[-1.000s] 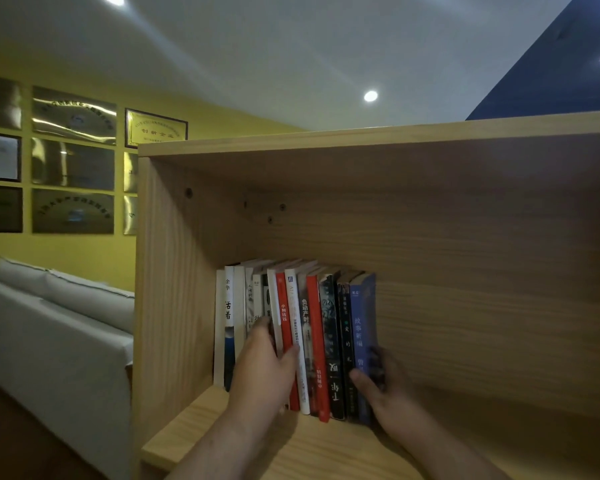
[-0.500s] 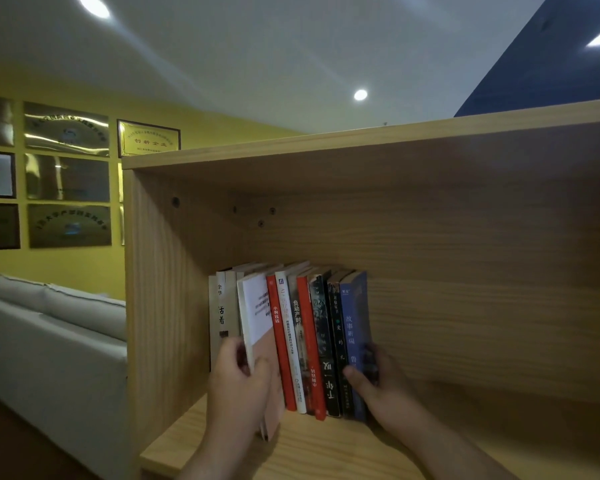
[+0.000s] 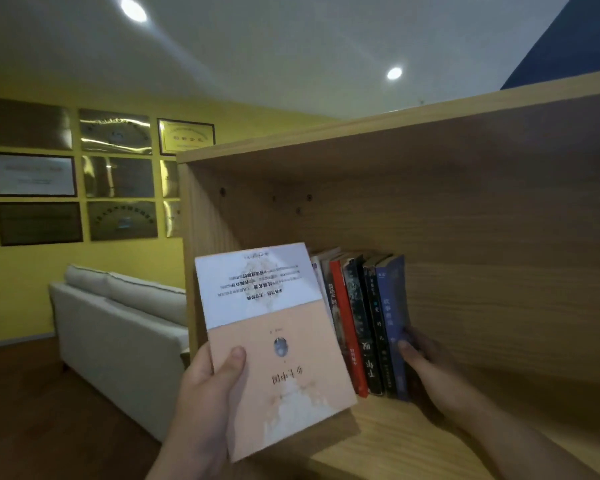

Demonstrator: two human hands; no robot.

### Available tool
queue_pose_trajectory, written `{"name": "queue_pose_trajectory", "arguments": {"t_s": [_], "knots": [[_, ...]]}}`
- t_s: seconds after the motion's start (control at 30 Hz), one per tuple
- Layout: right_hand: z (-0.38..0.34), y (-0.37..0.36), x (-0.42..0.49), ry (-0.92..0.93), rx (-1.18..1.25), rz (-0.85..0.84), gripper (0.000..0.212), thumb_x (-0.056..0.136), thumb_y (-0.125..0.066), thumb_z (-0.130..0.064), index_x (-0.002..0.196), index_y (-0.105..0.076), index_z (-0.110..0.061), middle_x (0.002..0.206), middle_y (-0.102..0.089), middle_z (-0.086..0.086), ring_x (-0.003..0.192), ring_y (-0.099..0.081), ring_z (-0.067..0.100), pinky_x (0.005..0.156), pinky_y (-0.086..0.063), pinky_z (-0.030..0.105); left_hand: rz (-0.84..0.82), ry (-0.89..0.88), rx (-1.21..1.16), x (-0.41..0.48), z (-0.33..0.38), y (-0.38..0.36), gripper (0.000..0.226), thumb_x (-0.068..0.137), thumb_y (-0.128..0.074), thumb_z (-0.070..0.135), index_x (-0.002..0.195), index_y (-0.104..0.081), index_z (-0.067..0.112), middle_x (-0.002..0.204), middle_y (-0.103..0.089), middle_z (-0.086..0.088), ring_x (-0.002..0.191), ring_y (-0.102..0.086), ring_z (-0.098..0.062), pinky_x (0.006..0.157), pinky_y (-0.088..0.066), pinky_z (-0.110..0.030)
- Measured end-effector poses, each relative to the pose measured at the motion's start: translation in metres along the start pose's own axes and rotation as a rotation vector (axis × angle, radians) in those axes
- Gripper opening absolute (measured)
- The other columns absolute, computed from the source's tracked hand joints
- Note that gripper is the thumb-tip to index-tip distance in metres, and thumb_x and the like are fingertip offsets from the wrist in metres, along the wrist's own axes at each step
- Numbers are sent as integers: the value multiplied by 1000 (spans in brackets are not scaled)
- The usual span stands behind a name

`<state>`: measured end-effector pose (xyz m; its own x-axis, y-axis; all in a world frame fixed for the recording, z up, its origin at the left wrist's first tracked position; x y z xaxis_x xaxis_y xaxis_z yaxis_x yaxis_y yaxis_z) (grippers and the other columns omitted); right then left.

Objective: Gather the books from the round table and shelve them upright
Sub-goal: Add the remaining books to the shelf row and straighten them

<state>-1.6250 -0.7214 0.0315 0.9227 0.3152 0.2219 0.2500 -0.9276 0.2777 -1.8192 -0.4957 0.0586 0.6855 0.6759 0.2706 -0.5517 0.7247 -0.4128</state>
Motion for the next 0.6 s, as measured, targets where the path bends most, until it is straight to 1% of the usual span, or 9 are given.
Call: {"name": "queue_pose_trajectory", "arguments": {"t_s": [0.07,0.13,0.2,0.23,0.3,0.4,0.47,0.5,0.6], "knots": [[-21,0,-16,69,21,93,54,92,-61,-54,141,-49,-35,134,-56,-7,118,-54,15,98,-46,37,-95,0,37,-5,15,5,17,96,-52,4,105,-67,6,97,-77,-19,86,-71,-39,80,-55,-48],[-51,6,-39,252,94,215,44,83,-64,-48,126,-54,-41,123,-62,-10,110,-62,7,85,-51,23,-255,-32,172,-9,28,7,18,91,-64,14,107,-67,6,99,-78,-18,86,-74,-35,78,-56,-46],[-84,17,-61,408,137,153,48,78,-62,-41,125,-53,-38,120,-62,-18,102,-62,-13,75,-50,7,-463,-63,397,-15,39,1,43,75,-80,38,108,-68,12,99,-79,-9,87,-76,-26,76,-58,-43],[-97,23,-69,418,169,70,47,81,-67,-36,126,-55,-37,119,-63,-20,99,-63,-16,74,-51,7,-553,-72,506,-19,43,-7,50,67,-76,47,106,-69,16,98,-80,-4,87,-77,-23,74,-58,-40],[-108,32,-78,378,136,-36,27,90,-73,-17,113,-69,-30,107,-74,-12,87,-70,-6,72,-55,16,-626,-84,638,-27,46,-24,45,66,-69,50,101,-70,22,95,-80,3,86,-77,-20,72,-58,-36],[-100,51,-81,283,160,57,21,94,-63,-6,89,-78,-20,88,-80,6,76,-73,15,76,-57,38,-631,-63,636,-27,46,-41,35,69,-74,47,92,-74,20,94,-79,-4,85,-77,-24,76,-60,-45],[-85,64,-78,162,330,152,17,96,-61,-7,91,-76,-12,91,-78,17,73,-72,23,80,-56,42,-634,26,516,-23,46,-45,40,65,-81,52,89,-77,20,94,-78,-10,86,-76,-27,73,-60,-42],[-75,71,-74,94,414,218,13,97,-61,-9,95,-74,-6,94,-78,19,74,-72,25,80,-56,42,-616,77,429,-21,45,-47,45,67,-81,53,96,-76,18,96,-78,-12,90,-76,-28,72,-61,-41],[-42,70,-58,-105,637,319,21,100,-59,-12,110,-67,3,103,-76,20,81,-74,27,76,-60,40,-637,204,239,-29,37,-66,45,79,-79,32,121,-61,28,107,-78,-7,101,-74,-30,81,-61,-46]]}}
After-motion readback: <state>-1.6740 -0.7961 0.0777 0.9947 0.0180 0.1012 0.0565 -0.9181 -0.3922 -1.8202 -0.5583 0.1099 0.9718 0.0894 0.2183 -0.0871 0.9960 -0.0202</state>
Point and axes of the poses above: each hand's wrist, its own x-axis towards the middle knuckle, its own y-axis out of the back of the hand, z = x × y, the point moved 1 cm from there along x, towards the middle knuckle
